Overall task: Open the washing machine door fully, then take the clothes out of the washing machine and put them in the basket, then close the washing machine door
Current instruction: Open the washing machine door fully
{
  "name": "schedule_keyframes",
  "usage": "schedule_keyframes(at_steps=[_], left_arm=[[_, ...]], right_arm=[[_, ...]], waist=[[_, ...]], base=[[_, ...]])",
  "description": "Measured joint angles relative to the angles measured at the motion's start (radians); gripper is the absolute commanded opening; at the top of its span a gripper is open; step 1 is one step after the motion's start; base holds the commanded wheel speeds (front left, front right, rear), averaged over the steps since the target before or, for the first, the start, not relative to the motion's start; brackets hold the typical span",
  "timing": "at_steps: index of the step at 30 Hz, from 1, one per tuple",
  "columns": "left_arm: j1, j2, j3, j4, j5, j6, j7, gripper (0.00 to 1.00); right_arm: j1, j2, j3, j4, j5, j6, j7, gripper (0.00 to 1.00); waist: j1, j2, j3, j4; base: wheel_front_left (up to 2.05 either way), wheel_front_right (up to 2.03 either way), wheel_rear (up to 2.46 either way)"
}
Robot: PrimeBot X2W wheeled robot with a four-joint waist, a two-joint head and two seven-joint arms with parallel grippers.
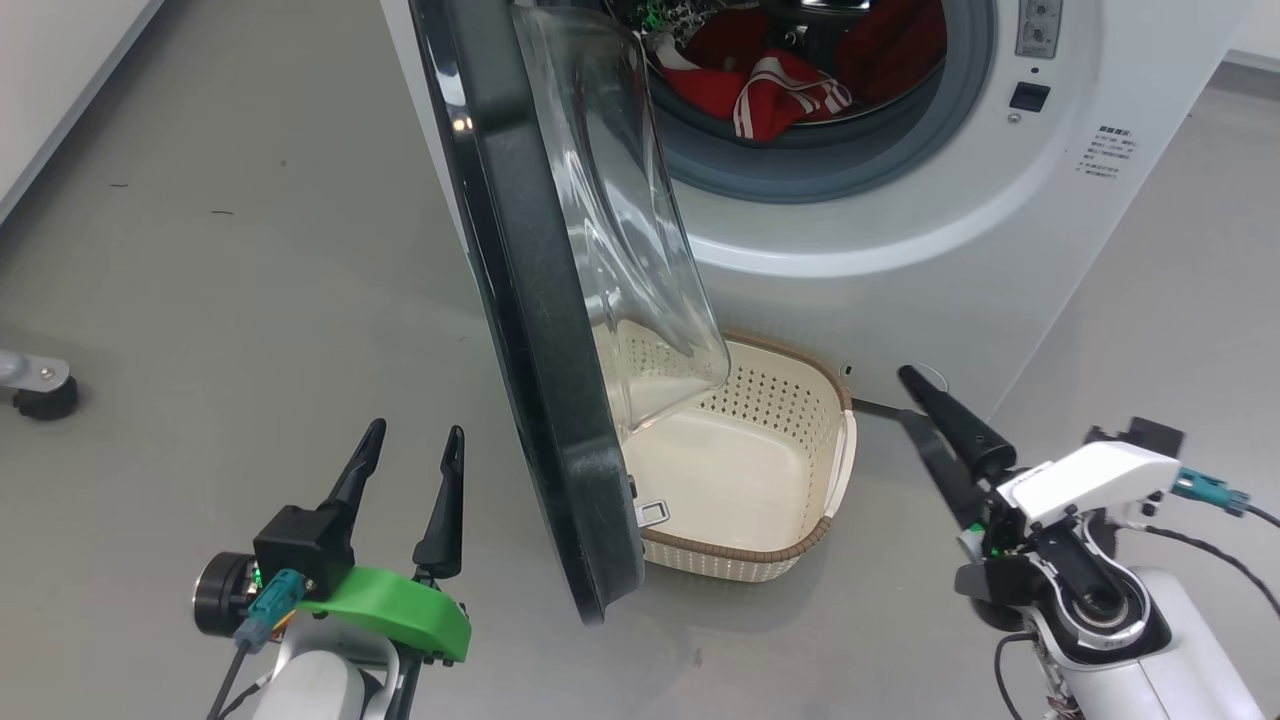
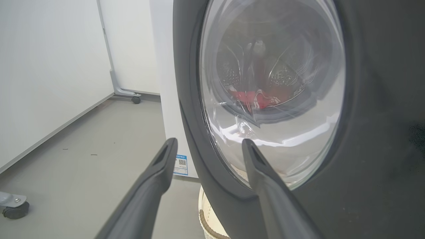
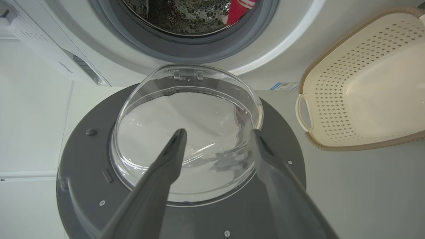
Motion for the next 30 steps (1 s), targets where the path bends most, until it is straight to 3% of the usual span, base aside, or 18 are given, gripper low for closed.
schedule_keyframes(at_steps=[10, 16, 20, 30], left_arm=[[0.001, 0.000, 0.007, 0.000, 0.000, 0.006, 0.000, 1.00], [0.001, 0.000, 0.009, 0.003, 0.001, 0.006, 0.000, 1.00], [0.002, 0.000, 0.009, 0.007, 0.001, 0.006, 0.000, 1.00], [0.005, 0.000, 0.008, 0.010, 0.001, 0.006, 0.000, 1.00]], right_arm=[[0.021, -0.102, -0.010, -0.048, -0.350, 0.000, -0.264, 1.00], [0.020, -0.224, 0.044, -0.056, -0.694, 0.000, -0.445, 1.00], [0.019, -0.254, 0.070, -0.039, -0.865, -0.002, -0.554, 1.00], [0.019, -0.251, 0.137, 0.003, -1.119, -0.119, -0.563, 1.00]], waist=[[0.0000, 0.0000, 0.000, -0.010], [0.0000, 0.0000, 0.000, -0.013], [0.0000, 0.0000, -0.001, -0.014], [0.0000, 0.0000, -0.008, -0.012]], base=[[0.00, 0.00, 0.00], [0.00, 0.00, 0.00], [0.00, 0.00, 0.00], [0.00, 0.00, 0.00]])
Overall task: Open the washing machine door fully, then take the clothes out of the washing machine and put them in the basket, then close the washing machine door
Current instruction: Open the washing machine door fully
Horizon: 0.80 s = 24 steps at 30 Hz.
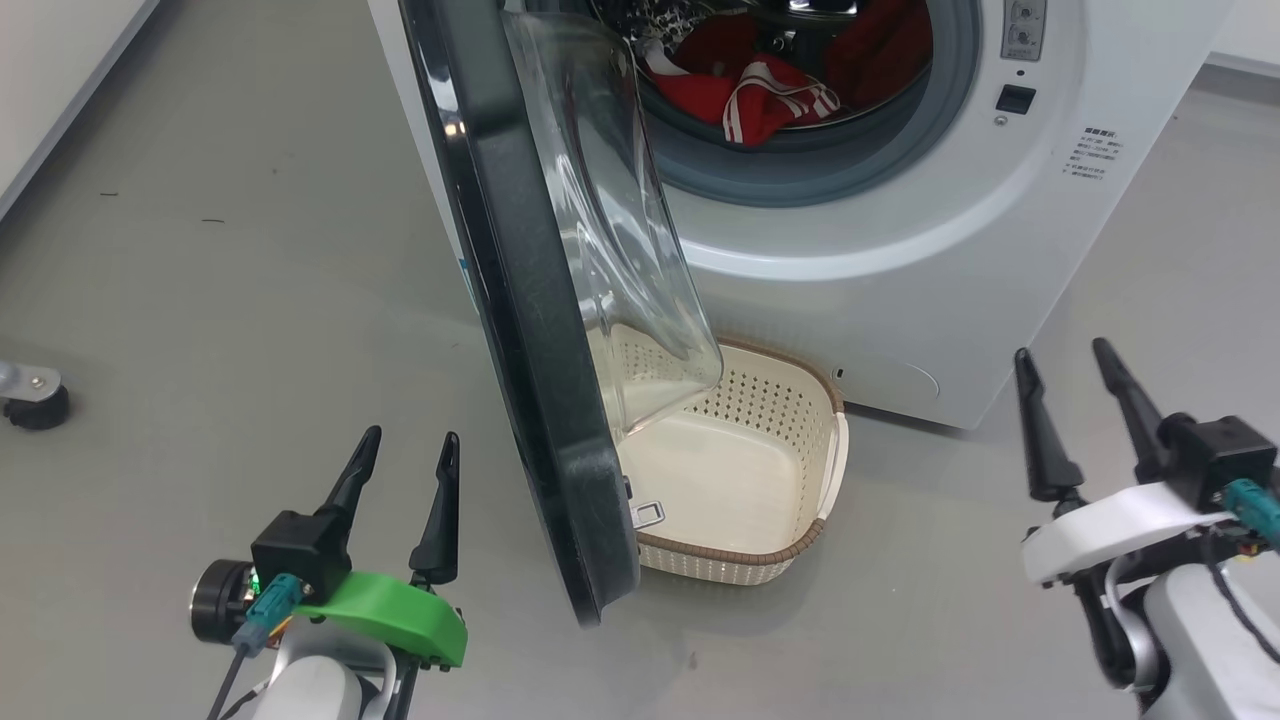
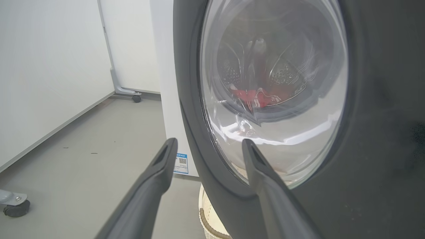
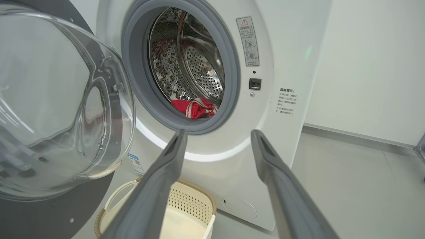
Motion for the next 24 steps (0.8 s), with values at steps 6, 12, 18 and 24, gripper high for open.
schedule_keyframes(at_steps=[6, 12, 18, 24], left_arm=[[0.003, 0.000, -0.001, 0.002, 0.000, 0.000, 0.000, 1.00], [0.007, 0.000, -0.002, 0.003, 0.000, 0.000, 0.000, 1.00], [0.008, 0.000, -0.002, 0.003, 0.000, 0.000, 0.000, 1.00], [0.009, 0.000, -0.002, 0.003, 0.000, 0.000, 0.000, 1.00]], right_arm=[[0.006, 0.061, 0.010, 0.028, -0.045, -0.045, 0.004, 1.00], [0.014, 0.100, -0.014, 0.027, -0.068, -0.067, 0.004, 1.00], [0.023, 0.129, -0.038, 0.027, -0.098, -0.076, 0.004, 1.00], [0.035, 0.147, -0.060, 0.028, -0.114, -0.076, 0.004, 1.00]], waist=[[0.0000, 0.0000, -0.001, 0.002], [0.0000, 0.0000, 0.001, 0.003], [0.0000, 0.0000, 0.004, 0.003], [0.0000, 0.0000, 0.005, 0.002]], base=[[0.00, 0.00, 0.00], [0.00, 0.00, 0.00], [0.00, 0.00, 0.00], [0.00, 0.00, 0.00]])
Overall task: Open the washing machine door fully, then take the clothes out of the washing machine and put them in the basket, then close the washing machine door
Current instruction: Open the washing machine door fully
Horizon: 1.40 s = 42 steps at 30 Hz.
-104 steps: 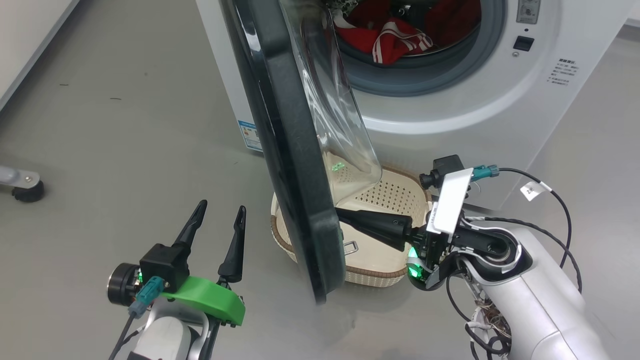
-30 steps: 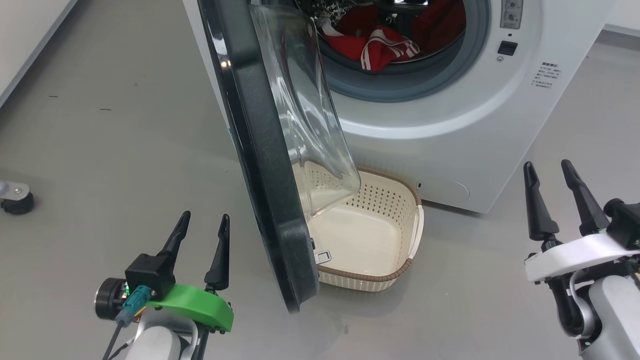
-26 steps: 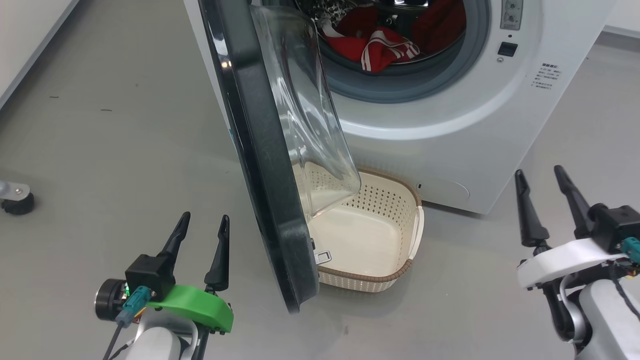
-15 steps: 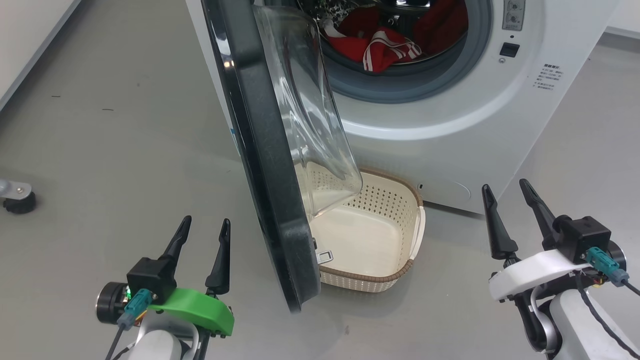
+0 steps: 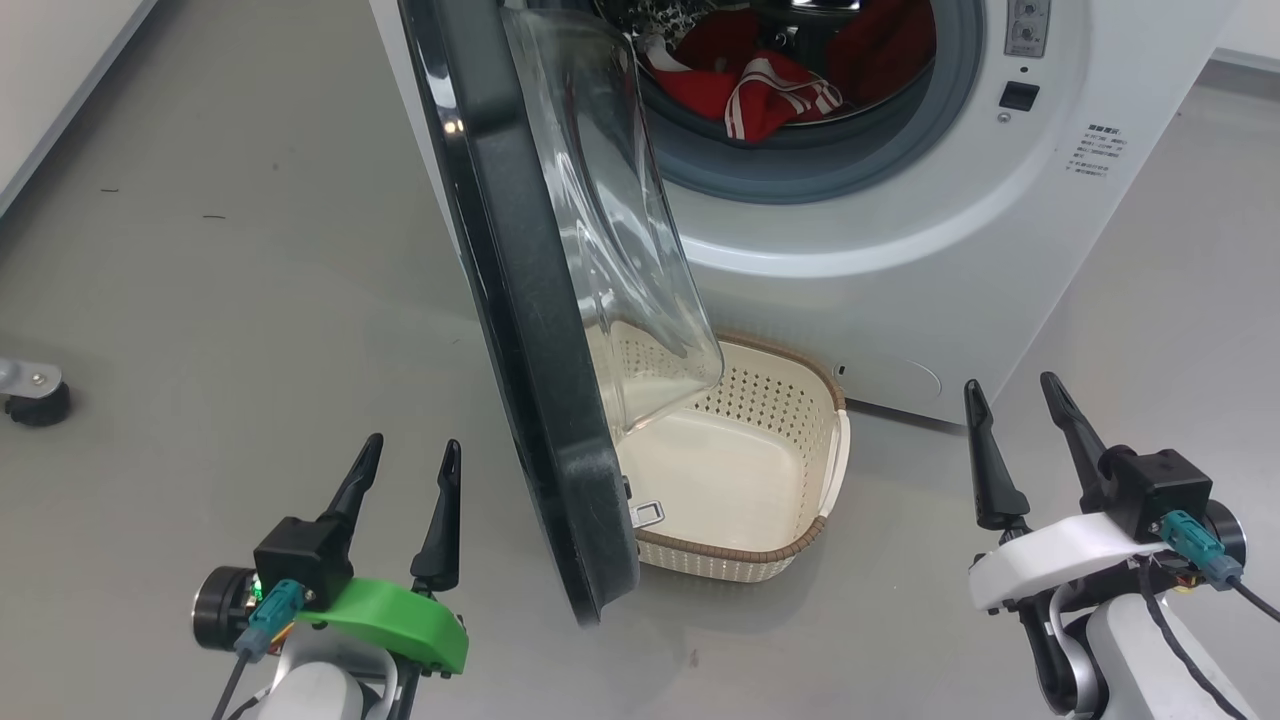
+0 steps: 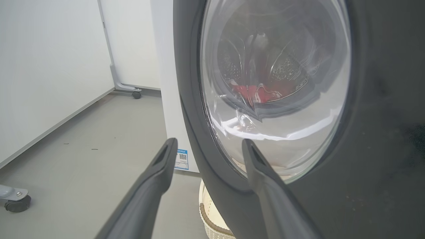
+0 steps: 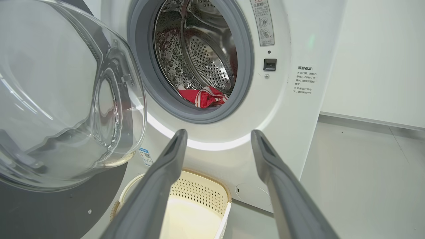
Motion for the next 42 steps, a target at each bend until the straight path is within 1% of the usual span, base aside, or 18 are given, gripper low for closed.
schedule_keyframes(at_steps=[9, 14, 15, 16, 17, 18, 24, 29, 34, 36, 41, 42], left_arm=[[0.002, 0.000, -0.001, 0.001, -0.001, 0.000, 0.000, 1.00], [0.002, 0.000, -0.001, 0.001, -0.001, 0.000, 0.000, 1.00], [0.002, 0.000, -0.001, 0.001, -0.001, 0.000, 0.000, 0.89], [0.002, 0.000, -0.001, 0.002, -0.001, 0.000, 0.000, 0.45], [0.002, 0.000, -0.001, 0.003, -0.001, 0.000, 0.000, 0.16], [0.002, 0.000, -0.002, 0.004, -0.001, 0.000, 0.000, 0.00], [0.002, 0.000, 0.001, -0.007, -0.003, 0.000, 0.000, 0.00], [0.000, 0.000, 0.027, -0.078, -0.001, 0.010, 0.000, 0.00], [-0.017, 0.000, 0.056, -0.179, 0.023, 0.023, 0.000, 0.00], [-0.034, 0.000, 0.068, -0.236, 0.032, 0.026, 0.000, 0.00], [-0.072, 0.000, 0.079, -0.379, 0.080, 0.027, -0.005, 0.00], [-0.078, 0.000, 0.078, -0.405, 0.088, 0.027, -0.005, 0.00]], right_arm=[[0.007, 0.026, -0.028, 0.000, -0.038, 0.002, 0.000, 1.00], [0.010, 0.037, -0.042, 0.000, -0.046, 0.010, 0.000, 1.00], [0.011, 0.039, -0.044, 0.000, -0.051, 0.010, 0.000, 1.00], [0.012, 0.040, -0.046, 0.000, -0.052, 0.011, 0.000, 1.00], [0.014, 0.042, -0.048, 0.001, -0.053, 0.015, 0.000, 1.00], [0.016, 0.044, -0.051, 0.001, -0.055, 0.020, 0.000, 1.00], [0.023, 0.054, -0.069, 0.001, -0.067, 0.031, 0.000, 1.00], [0.027, 0.064, -0.083, 0.001, -0.077, 0.037, 0.000, 1.00], [0.027, 0.068, -0.098, 0.001, -0.093, 0.046, 0.000, 1.00], [0.027, 0.070, -0.102, 0.001, -0.098, 0.053, 0.000, 1.00], [0.028, 0.075, -0.111, 0.001, -0.107, 0.056, 0.000, 1.00], [0.028, 0.076, -0.113, 0.001, -0.109, 0.062, 0.000, 1.00]], waist=[[0.0000, 0.0000, 0.000, -0.002], [0.0000, 0.0000, 0.000, -0.003], [0.0000, 0.0000, 0.000, -0.003], [0.0000, 0.0000, 0.000, -0.003], [0.0000, 0.0000, 0.000, -0.003], [0.0000, 0.0000, 0.000, -0.003], [0.0000, 0.0000, 0.001, -0.004], [0.0000, 0.0000, 0.003, -0.004], [0.0000, 0.0000, 0.004, 0.000], [0.0000, 0.0000, 0.005, 0.001], [0.0000, 0.0000, 0.006, 0.004], [0.0000, 0.0000, 0.006, 0.004]], base=[[0.00, 0.00, 0.00], [0.00, 0.00, 0.00], [0.00, 0.00, 0.00], [0.00, 0.00, 0.00], [0.00, 0.00, 0.00], [0.00, 0.00, 0.00], [0.00, 0.00, 0.00], [0.00, 0.00, 0.00], [0.00, 0.00, 0.00], [0.00, 0.00, 0.00], [0.00, 0.00, 0.00], [0.00, 0.00, 0.00]])
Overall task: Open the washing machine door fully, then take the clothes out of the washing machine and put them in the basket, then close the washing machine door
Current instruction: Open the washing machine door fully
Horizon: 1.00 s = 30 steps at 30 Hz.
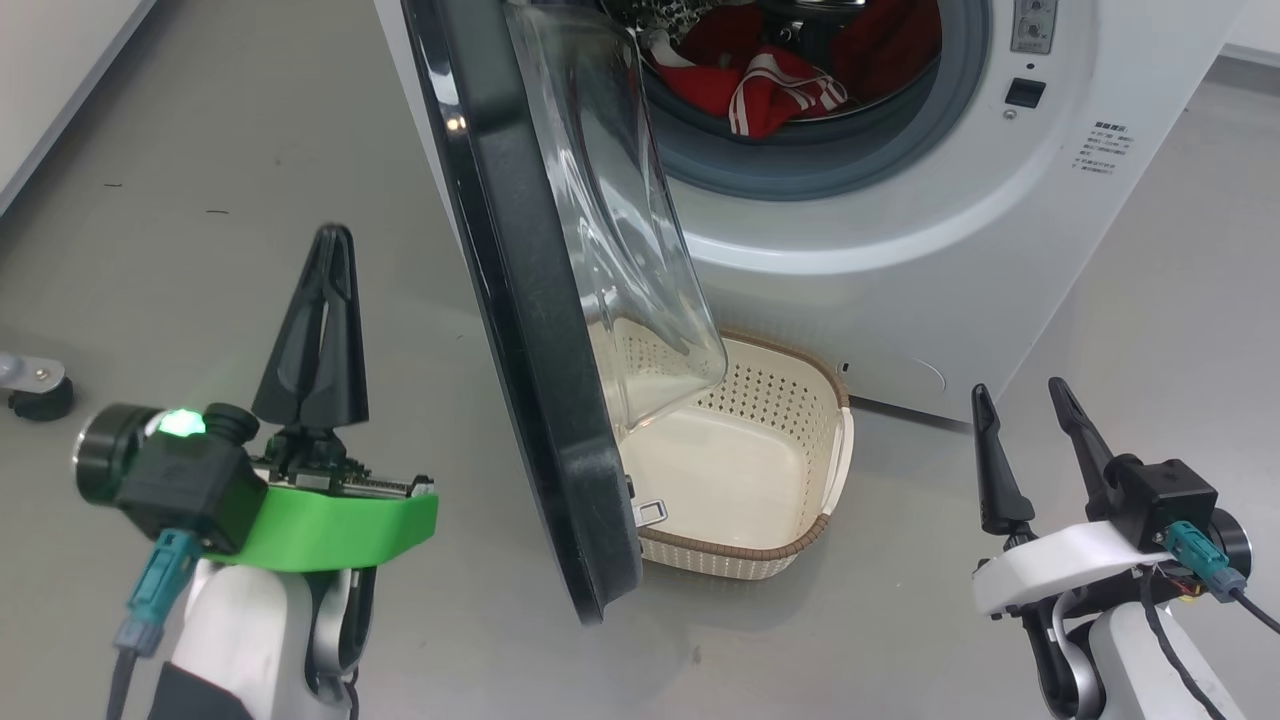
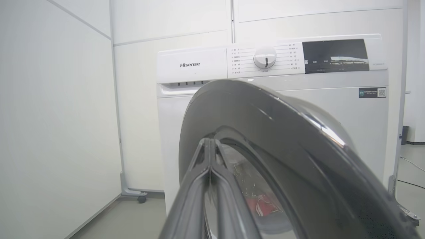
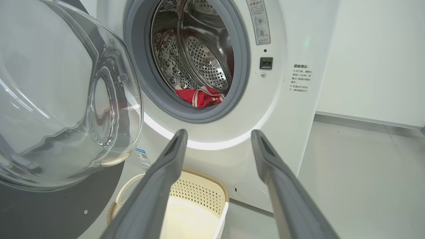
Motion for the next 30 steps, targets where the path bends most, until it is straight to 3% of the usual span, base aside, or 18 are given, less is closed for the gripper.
schedule_keyframes(at_steps=[12, 20, 30], left_arm=[[-0.035, 0.000, -0.086, -0.270, 0.052, -0.033, -0.001, 0.00], [-0.034, 0.002, -0.172, -0.350, 0.065, -0.075, -0.001, 0.00], [0.016, 0.009, -0.365, -0.371, 0.017, -0.138, 0.016, 0.00]], right_arm=[[0.001, 0.020, -0.022, 0.002, -0.016, 0.013, 0.000, 1.00], [0.010, 0.032, -0.029, 0.007, -0.023, 0.027, 0.000, 1.00], [0.019, 0.041, -0.056, 0.009, -0.036, 0.031, 0.000, 1.00]], waist=[[0.0000, 0.0000, 0.005, -0.013], [0.0000, 0.0000, 0.009, -0.031], [0.0001, 0.0000, 0.012, -0.054]], base=[[0.00, 0.00, 0.00], [0.00, 0.00, 0.00], [0.00, 0.00, 0.00]])
